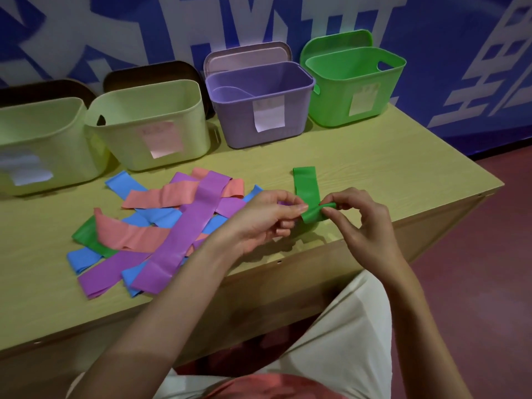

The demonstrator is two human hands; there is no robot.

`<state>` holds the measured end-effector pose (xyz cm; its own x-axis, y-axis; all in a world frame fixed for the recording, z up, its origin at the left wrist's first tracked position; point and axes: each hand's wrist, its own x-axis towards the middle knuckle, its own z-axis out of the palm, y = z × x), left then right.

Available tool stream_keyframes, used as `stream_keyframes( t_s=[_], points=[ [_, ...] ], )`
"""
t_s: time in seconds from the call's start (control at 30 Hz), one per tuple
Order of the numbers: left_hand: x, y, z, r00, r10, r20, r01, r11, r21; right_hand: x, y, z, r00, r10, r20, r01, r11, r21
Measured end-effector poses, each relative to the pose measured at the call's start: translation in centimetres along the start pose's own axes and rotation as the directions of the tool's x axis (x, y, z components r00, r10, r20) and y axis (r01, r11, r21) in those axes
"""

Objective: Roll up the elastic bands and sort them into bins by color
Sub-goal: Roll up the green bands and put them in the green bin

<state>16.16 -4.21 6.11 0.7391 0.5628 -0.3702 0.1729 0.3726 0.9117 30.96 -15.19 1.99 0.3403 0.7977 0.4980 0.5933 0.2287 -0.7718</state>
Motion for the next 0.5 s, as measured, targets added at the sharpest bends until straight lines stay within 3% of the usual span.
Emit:
stream_keyframes(
  t_s=[0.1,0.27,0.5],
  points=[
    [-1.2,0.3,0.0,0.98,0.194,-0.044,-0.179,0.956,0.231,0.3,-0.4,0.2,1.0,-0.008,-0.012,0.008,1.0,-0.021],
    [-1.9,0.0,-0.3,0.864,0.502,-0.039,-0.404,0.738,0.54,0.7,-1.2,0.8,0.999,-0.012,-0.036,0.012,1.0,-0.012],
    [-0.7,-1.4,-0.9,0.806,0.557,-0.203,-0.387,0.754,0.53,1.0,-1.3,1.7,0.997,0.006,-0.078,-0.002,0.998,0.063]
  ],
)
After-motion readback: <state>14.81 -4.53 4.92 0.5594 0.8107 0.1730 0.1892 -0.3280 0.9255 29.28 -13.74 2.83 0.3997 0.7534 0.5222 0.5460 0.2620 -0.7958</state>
